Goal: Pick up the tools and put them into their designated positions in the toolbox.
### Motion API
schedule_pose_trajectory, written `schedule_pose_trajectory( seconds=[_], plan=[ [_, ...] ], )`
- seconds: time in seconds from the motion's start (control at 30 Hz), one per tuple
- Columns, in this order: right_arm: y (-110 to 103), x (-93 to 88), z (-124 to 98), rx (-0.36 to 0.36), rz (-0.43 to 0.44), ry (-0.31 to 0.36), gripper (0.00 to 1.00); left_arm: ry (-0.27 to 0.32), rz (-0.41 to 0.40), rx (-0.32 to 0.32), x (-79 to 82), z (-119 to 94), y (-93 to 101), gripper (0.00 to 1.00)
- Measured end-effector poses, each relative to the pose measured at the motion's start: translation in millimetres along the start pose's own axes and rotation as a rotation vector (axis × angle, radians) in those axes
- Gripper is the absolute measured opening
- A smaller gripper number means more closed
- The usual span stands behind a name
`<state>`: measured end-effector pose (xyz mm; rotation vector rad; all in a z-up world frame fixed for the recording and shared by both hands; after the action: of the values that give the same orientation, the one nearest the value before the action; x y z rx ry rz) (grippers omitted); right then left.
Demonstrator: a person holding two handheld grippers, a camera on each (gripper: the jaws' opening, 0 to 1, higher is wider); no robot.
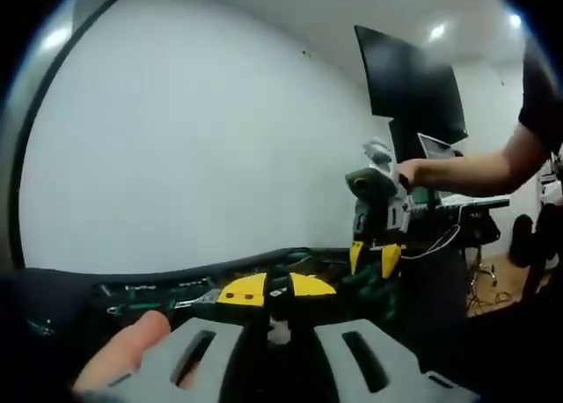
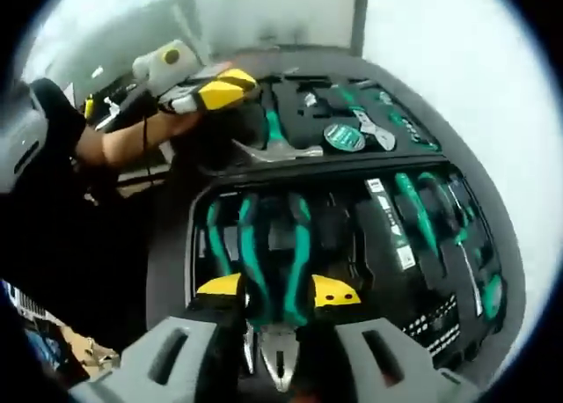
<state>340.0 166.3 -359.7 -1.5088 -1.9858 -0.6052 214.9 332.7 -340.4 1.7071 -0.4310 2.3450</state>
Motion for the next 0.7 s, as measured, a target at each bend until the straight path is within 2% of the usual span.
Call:
schedule_pose_trajectory(
  seconds=[0.03,0.17,0.23,0.27,0.33,0.37,0.53,0.57,0.6,0.63,0.67,0.7],
  plan=[
    [1,1.1,2,0.009,0.017,-0.015,0.24,0.000,0.001,0.001,-0.1,0,0.0,0.10],
    [8,3.0,7,0.033,-0.027,-0.017,0.24,-0.008,0.010,0.002,-1.4,0,-0.1,0.10],
    [15,5.4,12,0.023,-0.045,-0.025,0.24,-0.013,0.015,0.002,-2.2,0,0.2,0.10],
    [18,4.0,14,0.019,-0.049,-0.050,0.23,-0.015,0.018,0.003,-2.6,0,0.3,0.10],
    [21,6.6,14,0.007,-0.060,-0.051,0.23,-0.019,0.022,0.003,-3.1,0,0.5,0.10],
    [23,8.2,15,-0.010,-0.097,-0.053,0.23,-0.020,0.023,0.003,-3.1,0,0.6,0.10],
    [28,8.9,17,-0.035,-0.116,-0.080,0.22,-0.022,0.027,0.003,-3.6,0,0.7,0.10],
    [37,6.7,16,-0.083,-0.178,-0.109,0.22,-0.022,0.028,0.003,-3.6,0,0.8,0.10],
    [35,5.3,19,-0.060,-0.267,-0.118,0.22,-0.022,0.028,0.003,-3.6,0,0.9,0.10],
    [31,4.9,18,-0.071,-0.218,-0.123,0.22,-0.022,0.028,0.003,-3.5,0,1.0,0.10],
    [30,4.4,19,-0.081,-0.227,-0.129,0.22,-0.023,0.030,0.003,-3.6,0,0.9,0.09],
    [30,5.3,18,-0.103,-0.274,-0.131,0.22,-0.024,0.030,0.002,-3.9,0,0.8,0.09]
  ],
)
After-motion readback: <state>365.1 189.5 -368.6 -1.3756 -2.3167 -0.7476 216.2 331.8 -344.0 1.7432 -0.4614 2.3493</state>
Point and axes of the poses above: the point that each gripper's makers call its tool centre point, and the gripper's own axes: z roughly forward along the fingers, y roughly to its right, x roughly out of its top, the point moved 5 cm from there along -z, roughly backward along the fingers, and after that the axes turned 8 degrees about y, right-handed, at the moved point
